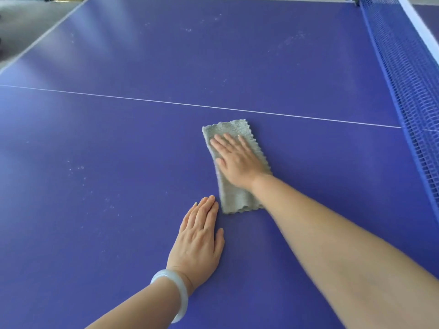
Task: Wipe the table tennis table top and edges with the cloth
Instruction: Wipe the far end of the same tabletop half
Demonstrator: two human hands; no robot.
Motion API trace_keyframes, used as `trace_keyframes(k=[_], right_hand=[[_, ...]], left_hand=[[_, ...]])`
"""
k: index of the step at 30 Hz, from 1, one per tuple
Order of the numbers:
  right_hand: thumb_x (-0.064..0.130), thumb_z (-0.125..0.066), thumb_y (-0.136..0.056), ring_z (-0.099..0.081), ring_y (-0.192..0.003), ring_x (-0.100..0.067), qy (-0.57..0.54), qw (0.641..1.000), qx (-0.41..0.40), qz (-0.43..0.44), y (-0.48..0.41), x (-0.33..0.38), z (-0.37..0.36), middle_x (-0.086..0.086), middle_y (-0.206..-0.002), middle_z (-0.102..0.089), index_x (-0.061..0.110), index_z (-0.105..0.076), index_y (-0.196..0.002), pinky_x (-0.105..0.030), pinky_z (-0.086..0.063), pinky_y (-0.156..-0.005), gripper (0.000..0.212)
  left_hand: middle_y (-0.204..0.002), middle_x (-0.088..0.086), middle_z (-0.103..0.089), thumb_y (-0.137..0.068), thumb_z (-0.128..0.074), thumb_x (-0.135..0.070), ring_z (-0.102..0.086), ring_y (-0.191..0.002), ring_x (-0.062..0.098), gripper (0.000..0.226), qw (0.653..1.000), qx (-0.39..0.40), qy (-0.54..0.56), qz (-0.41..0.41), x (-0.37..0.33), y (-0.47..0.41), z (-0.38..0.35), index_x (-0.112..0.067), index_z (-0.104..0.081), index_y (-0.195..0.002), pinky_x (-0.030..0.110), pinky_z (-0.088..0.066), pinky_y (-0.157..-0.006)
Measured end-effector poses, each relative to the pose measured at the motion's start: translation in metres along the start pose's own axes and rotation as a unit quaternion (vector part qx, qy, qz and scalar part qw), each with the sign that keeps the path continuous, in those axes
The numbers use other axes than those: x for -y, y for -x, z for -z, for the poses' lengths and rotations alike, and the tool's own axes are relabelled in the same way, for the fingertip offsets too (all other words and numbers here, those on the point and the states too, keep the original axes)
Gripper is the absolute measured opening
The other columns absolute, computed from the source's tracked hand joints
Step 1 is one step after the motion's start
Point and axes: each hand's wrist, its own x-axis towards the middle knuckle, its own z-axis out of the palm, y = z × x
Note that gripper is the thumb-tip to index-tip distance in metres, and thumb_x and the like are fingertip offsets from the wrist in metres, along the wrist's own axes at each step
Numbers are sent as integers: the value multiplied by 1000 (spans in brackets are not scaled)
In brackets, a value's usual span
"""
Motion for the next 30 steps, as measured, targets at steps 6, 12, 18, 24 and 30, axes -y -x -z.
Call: trace_keyframes(k=[6,12,18,24,30], right_hand=[[30,-34,-105,-21,-151,-33,-3,927,-114,-357,84,-183,34,-13,-163,-25,7,-32,-155,-48,-12,-124,55],[34,-29,-104,-12,-153,-29,-17,899,-114,-423,97,-120,26,-6,-167,-17,11,-22,-158,-54,-4,-123,59],[37,-31,-103,-15,-154,-22,26,997,-45,-60,180,52,-28,1,-165,-23,16,-30,-157,-50,-10,-124,58],[46,-21,-96,-23,-151,-31,56,934,-59,-349,269,-97,10,-1,-164,-25,22,-32,-156,-61,-14,-120,66],[49,-19,-103,-2,-152,-42,24,846,-41,-531,255,-82,15,4,-168,-6,35,-11,-160,-71,-3,-115,59]], left_hand=[[-155,7,-39,-96,-30,-33,-34,-145,24,58,1000,1,1,7,2,2,-2,-5,-45,-146,35,-17,-122],[-157,8,-34,-98,-42,-27,-29,-147,24,54,1000,2,10,-2,-1,0,-2,-4,-40,-148,33,-9,-123],[-158,12,-32,-97,-43,-20,-30,-147,28,55,1000,4,17,-11,0,0,-1,-1,-39,-148,36,-10,-123],[-158,9,-31,-98,-39,-22,-23,-147,25,54,1000,-16,21,-3,0,1,-5,-2,-37,-148,27,1,-121],[-157,11,-33,-95,-33,-27,-25,-146,26,59,1000,-23,10,-7,0,0,-10,-1,-39,-147,34,-9,-123]])
